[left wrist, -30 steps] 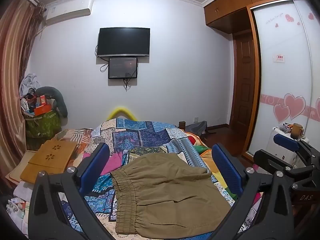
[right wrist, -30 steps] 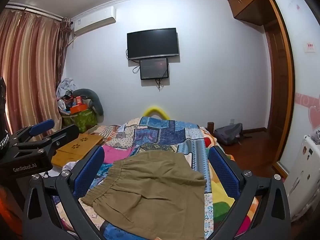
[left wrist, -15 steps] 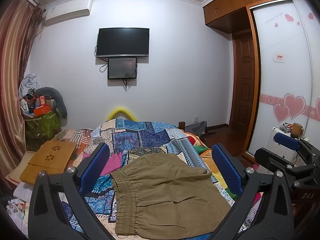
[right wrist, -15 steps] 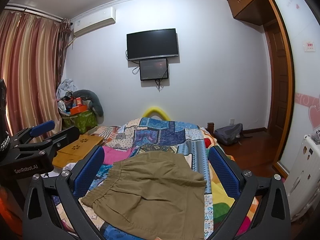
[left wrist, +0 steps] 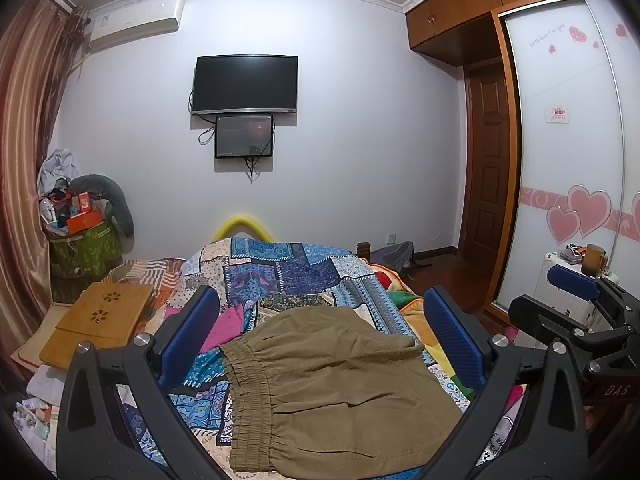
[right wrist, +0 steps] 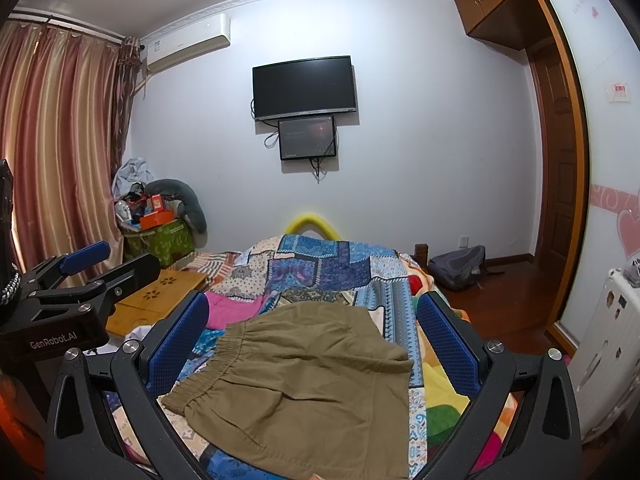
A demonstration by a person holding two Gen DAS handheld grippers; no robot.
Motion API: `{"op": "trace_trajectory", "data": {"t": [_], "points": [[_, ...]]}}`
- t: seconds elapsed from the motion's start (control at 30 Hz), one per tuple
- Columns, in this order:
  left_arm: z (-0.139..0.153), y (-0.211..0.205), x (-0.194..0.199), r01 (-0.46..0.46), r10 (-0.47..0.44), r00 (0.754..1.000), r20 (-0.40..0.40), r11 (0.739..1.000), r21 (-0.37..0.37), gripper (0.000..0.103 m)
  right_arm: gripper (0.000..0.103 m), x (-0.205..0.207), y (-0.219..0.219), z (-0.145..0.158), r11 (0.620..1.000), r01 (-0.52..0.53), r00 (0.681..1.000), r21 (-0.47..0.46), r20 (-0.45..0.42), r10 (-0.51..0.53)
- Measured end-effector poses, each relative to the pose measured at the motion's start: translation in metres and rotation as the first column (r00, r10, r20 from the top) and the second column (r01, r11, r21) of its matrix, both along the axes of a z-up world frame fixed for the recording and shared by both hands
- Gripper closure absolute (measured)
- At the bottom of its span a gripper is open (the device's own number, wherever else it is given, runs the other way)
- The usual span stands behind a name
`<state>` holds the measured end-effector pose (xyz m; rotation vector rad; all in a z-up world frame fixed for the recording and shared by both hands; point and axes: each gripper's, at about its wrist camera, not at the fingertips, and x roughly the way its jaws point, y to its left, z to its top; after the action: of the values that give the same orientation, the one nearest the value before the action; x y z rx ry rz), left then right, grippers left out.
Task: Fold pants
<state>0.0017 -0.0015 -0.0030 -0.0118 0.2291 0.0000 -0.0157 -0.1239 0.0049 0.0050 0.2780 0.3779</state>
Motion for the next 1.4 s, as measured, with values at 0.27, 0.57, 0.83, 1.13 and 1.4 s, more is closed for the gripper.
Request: {"op": "trace_trajectory", "data": {"t": [0.27,0.57,0.83,1.13,1.4], "points": [[-0.002,0.002,0.002,0.003,-0.003,1.000,-0.007,1.000,0.000,0.000,0.000,0.003,-0.001,0.001,1.000,0.000,1.000,0.002,-0.008,0.000],[-0.009,0.007,0.017,0.000,0.000,1.000,-0.025,1.000,0.014,0.000,0.000,0.012,-0.001,-0.003,1.000,0.005,1.000,0.006,-0.029,-0.005],[-0.032,0.016,0.057,0.004,-0.003,0.996,-0.085,1.000,0.009,0.000,0.000,0.031,-0.004,-0.017,1.000,0.021,0.997,0.003,-0.080,-0.021],[-0.080,0.039,0.130,-0.048,0.058,0.967,-0.247,0.998,0.048,0.000,0.000,0.074,-0.011,-0.052,0.997,0.067,0.982,-0.025,-0.177,-0.071],[-0.141,0.078,0.192,-0.044,0.058,0.885,-0.463,0.998,0.042,0.000,0.001,0.128,-0.027,-0.105,0.987,0.105,0.941,-0.118,-0.309,-0.137]]}}
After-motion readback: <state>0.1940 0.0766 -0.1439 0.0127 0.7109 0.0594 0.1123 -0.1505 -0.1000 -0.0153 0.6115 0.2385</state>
